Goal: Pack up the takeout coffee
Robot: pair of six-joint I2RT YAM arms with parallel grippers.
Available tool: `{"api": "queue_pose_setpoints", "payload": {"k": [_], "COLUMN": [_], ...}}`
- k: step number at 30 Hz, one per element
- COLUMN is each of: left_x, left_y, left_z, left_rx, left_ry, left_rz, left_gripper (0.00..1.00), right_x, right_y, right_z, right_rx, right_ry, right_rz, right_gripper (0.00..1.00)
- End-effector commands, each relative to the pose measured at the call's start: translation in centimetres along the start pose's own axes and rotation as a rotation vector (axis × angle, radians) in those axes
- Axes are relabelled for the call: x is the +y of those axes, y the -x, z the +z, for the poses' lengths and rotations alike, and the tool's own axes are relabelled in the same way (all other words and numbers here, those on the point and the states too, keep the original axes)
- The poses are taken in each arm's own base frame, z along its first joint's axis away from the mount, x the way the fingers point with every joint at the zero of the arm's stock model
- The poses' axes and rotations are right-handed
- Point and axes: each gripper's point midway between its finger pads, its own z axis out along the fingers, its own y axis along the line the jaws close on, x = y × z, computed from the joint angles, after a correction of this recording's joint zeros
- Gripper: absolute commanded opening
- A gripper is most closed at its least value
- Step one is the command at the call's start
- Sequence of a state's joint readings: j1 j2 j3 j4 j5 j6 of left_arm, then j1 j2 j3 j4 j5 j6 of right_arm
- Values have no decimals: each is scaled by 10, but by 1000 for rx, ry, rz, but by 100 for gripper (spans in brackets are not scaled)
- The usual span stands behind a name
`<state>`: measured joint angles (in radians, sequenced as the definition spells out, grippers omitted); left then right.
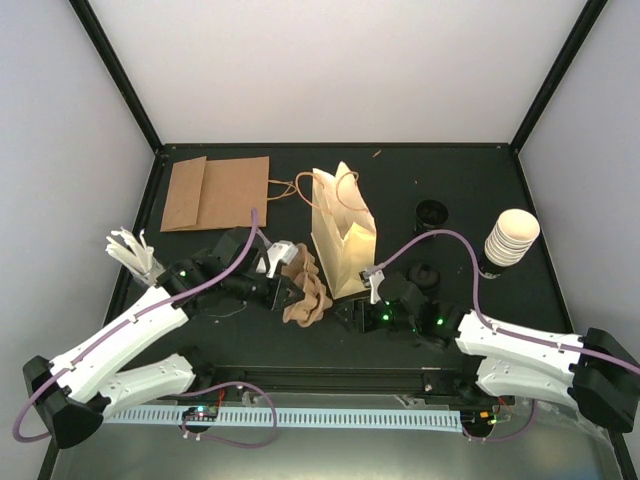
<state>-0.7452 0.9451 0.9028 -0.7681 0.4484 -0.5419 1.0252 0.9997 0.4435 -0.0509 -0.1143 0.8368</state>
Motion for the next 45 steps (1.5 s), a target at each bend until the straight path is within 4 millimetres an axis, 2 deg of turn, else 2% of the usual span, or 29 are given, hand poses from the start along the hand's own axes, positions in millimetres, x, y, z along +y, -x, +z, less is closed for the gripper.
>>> {"api": "queue_pose_setpoints", "payload": {"k": [1,5,9,12,22,26,28,32,36,40,45], "left_x": [-1,9,19,18,11,9,8,3,-3,-12,-24], "left_y": [-14,-19,-30,-37,-43,-44,-43,-41,-39,-43,-50], "left_z": [-14,-16,-5,3,18,22,22,21,17,17,17], "left_rx": [87,88,117,146,178,185,180,167,158,178,212], "left_ry": [28,80,108,114,142,142,146,130,121,74,28], "left_rz": [81,114,126,155,239,257,263,271,285,303,318], "left_gripper": [2,2,2,2,2,1,2,2,2,1,2], "right_x": [31,44,53,58,68,62,52,42,30,23,27], "right_y": [14,18,23,26,27,19,14,2,-7,-9,-5], "right_z": [-2,-8,-13,-13,8,17,22,30,38,42,46], "right_rx": [-8,-18,-23,-21,60,99,116,160,195,197,185], "right_ry": [103,164,181,191,188,165,126,102,52,30,39], "right_rz": [-56,-61,-56,-33,23,49,63,78,97,120,120], "right_gripper": [73,74,74,74,69,67,62,57,49,46,44]}}
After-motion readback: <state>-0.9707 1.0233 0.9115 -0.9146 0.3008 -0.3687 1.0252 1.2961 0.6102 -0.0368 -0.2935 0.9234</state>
